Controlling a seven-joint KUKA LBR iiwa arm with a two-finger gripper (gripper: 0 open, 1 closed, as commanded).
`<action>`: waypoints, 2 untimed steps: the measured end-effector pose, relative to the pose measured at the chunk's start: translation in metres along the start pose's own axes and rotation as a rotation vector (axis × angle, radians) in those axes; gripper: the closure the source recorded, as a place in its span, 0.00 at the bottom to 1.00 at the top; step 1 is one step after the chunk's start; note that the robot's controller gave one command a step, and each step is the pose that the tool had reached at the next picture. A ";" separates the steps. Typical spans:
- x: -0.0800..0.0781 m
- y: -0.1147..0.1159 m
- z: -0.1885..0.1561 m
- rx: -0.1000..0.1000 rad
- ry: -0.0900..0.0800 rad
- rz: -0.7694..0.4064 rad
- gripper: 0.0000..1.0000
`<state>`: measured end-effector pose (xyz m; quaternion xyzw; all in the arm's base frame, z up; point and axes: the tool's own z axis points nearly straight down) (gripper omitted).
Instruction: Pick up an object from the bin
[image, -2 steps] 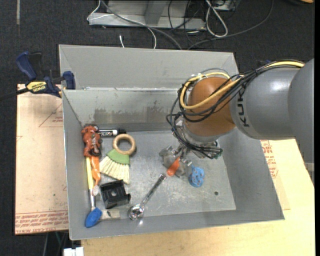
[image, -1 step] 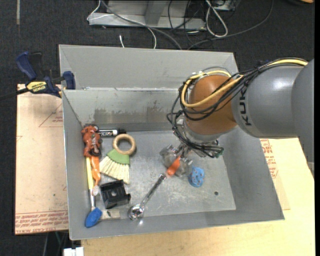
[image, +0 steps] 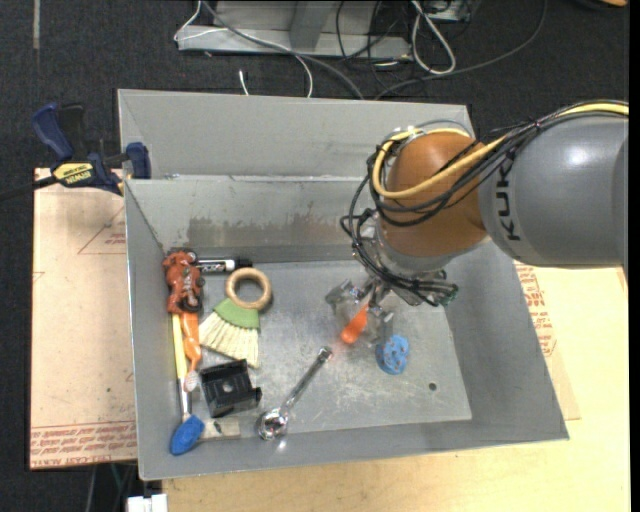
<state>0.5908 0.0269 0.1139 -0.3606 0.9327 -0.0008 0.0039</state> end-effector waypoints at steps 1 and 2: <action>-0.002 -0.001 -0.029 0.003 -0.005 0.002 1.00; -0.002 -0.001 -0.056 0.003 -0.005 0.002 1.00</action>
Offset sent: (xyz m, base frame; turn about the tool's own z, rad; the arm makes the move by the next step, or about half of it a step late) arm 0.0019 0.0003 0.0245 0.0013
